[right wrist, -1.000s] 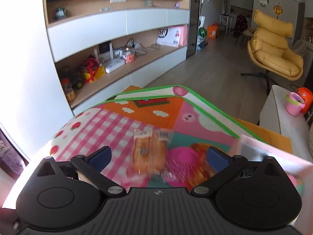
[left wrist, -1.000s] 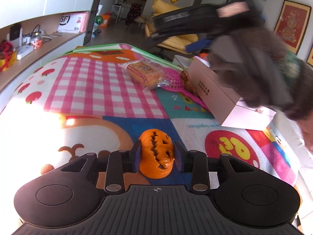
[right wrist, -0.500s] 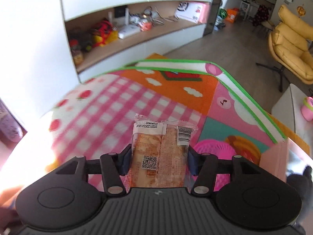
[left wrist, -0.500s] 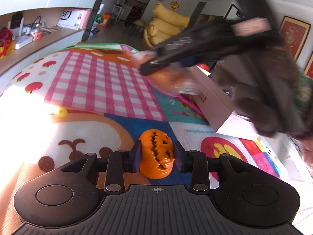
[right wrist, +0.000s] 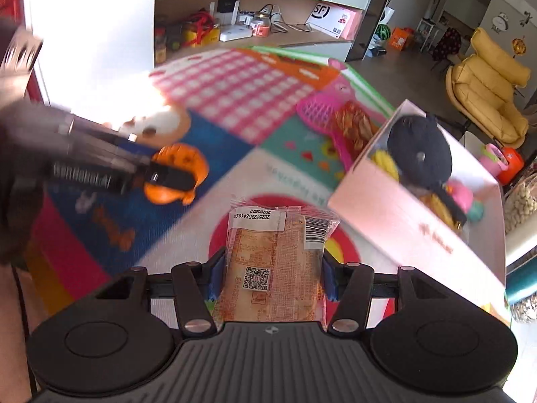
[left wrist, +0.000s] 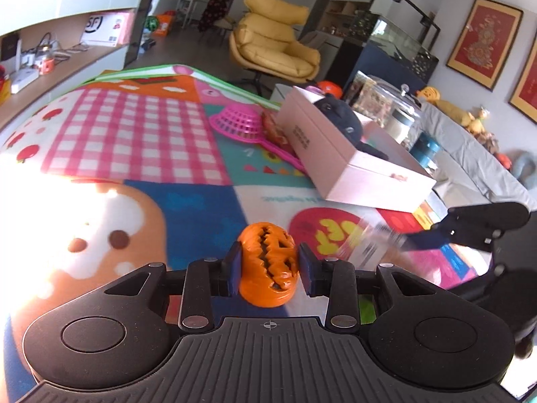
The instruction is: Organize objects
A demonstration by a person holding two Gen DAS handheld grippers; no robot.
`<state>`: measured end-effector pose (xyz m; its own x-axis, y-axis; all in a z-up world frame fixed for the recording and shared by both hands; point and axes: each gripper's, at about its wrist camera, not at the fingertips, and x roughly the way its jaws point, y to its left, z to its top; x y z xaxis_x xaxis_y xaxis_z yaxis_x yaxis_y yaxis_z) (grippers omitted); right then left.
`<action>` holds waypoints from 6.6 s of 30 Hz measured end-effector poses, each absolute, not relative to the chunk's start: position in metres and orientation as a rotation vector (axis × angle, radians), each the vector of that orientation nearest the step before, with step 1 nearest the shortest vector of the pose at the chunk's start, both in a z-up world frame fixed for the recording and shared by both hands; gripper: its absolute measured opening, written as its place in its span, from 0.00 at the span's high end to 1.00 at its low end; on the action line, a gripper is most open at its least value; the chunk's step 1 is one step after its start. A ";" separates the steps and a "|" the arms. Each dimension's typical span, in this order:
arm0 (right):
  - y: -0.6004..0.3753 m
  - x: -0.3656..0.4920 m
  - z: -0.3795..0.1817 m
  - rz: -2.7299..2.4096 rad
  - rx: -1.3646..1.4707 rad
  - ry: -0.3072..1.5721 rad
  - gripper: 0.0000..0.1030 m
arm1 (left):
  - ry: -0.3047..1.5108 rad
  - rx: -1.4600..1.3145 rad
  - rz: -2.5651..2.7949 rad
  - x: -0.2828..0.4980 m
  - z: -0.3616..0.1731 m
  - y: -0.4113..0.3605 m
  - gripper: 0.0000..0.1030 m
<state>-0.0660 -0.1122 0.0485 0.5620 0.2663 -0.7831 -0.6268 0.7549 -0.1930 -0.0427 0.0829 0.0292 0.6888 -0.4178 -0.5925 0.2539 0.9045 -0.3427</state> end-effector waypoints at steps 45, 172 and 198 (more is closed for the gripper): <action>-0.199 -0.092 0.056 0.463 -0.172 0.657 0.20 | 0.725 -0.139 -0.345 -0.054 0.058 0.047 0.63; -0.226 -0.014 0.002 0.123 0.057 0.736 0.00 | 0.793 -0.312 -0.427 0.040 0.020 0.078 0.86; -0.205 -0.094 0.012 0.164 -0.037 0.730 0.45 | 0.869 -0.272 -0.440 0.005 0.018 0.074 0.74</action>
